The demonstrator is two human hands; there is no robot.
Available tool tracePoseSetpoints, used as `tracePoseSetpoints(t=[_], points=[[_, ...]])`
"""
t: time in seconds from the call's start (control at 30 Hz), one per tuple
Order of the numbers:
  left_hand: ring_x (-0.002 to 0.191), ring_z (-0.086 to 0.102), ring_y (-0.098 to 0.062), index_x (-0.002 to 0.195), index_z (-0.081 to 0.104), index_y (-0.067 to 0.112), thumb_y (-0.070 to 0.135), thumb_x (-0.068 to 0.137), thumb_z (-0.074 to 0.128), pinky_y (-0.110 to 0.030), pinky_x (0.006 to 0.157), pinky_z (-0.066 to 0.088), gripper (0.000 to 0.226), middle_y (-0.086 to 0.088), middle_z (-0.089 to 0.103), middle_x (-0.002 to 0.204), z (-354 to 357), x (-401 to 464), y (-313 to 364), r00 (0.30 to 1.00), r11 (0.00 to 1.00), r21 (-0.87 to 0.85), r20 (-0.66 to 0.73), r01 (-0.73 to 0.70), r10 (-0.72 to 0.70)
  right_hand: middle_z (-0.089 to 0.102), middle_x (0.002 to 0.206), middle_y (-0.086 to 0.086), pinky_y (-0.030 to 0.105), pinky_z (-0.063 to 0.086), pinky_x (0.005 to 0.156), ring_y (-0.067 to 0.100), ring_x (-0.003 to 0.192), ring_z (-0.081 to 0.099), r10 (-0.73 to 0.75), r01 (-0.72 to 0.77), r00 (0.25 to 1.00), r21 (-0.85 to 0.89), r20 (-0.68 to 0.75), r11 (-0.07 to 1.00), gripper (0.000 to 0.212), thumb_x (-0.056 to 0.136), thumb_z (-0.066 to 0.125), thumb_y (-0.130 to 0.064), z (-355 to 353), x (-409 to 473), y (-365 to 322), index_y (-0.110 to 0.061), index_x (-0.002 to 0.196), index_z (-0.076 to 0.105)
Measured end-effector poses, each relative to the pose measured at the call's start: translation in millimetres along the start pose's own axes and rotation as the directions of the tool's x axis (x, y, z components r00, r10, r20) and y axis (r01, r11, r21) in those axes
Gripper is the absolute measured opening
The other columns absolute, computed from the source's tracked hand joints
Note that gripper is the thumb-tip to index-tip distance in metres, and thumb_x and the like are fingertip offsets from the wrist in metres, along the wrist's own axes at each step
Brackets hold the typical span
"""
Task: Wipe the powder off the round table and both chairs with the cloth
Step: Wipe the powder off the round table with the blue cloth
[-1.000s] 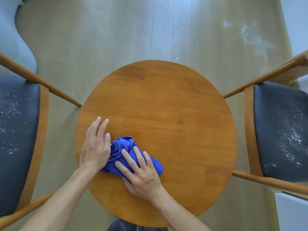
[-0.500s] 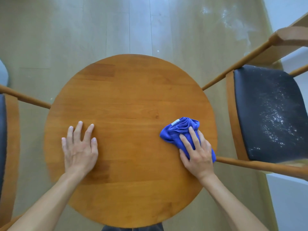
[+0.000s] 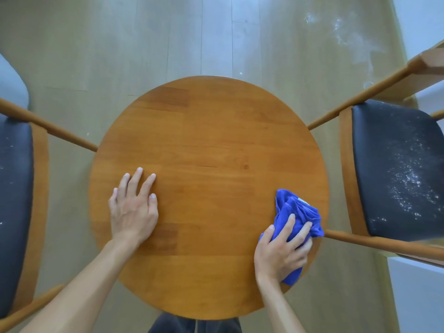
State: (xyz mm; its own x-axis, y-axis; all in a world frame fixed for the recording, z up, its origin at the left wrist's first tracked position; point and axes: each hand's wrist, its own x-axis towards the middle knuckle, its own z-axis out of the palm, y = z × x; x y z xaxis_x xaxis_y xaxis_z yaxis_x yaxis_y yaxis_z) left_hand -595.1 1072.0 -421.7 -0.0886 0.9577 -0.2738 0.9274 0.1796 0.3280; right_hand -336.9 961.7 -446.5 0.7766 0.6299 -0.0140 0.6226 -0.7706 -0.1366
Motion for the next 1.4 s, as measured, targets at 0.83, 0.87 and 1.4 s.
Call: tracePoseSetpoints(t=[0.83,0.87,1.4], points=[[0.142,0.019,-0.024,0.143,0.044,0.022,0.021,0.099,0.042,-0.042,0.117,0.019,0.044,-0.011,0.029,0.152,-29,-7,-23,0.994,0.977,-0.201,0.101,0.070,-0.051,0.063,0.127,-0.005,0.044,0.054,0.085,0.029,0.116,0.061,-0.969,0.935,0.246,0.270,-0.034,0.228,0.032,0.075,0.062,-0.024,-7,-135,8,-0.037,0.103,0.074],[0.142,0.019,-0.025,0.143,0.044,0.022,0.022,0.099,0.041,-0.043,0.117,0.019,0.044,-0.012,0.028,0.151,-28,-7,-20,0.994,0.981,-0.183,0.098,0.073,-0.055,0.062,0.129,-0.003,0.045,0.054,0.086,0.031,0.118,0.060,-0.973,0.946,0.231,0.240,-0.024,0.219,0.034,0.075,0.063,-0.025,-10,-119,23,-0.036,0.106,0.073],[0.146,0.010,-0.025,0.143,0.044,0.023,0.023,0.098,0.043,-0.042,0.120,0.011,0.045,-0.011,0.018,0.156,-12,-16,-12,0.998,0.997,-0.077,0.062,0.008,-0.003,0.037,0.150,0.017,0.056,0.040,0.085,0.047,0.122,0.044,-0.158,0.154,0.972,-0.035,-0.172,0.987,0.046,0.091,0.048,-0.024,-12,92,45,-0.015,0.137,0.051]])
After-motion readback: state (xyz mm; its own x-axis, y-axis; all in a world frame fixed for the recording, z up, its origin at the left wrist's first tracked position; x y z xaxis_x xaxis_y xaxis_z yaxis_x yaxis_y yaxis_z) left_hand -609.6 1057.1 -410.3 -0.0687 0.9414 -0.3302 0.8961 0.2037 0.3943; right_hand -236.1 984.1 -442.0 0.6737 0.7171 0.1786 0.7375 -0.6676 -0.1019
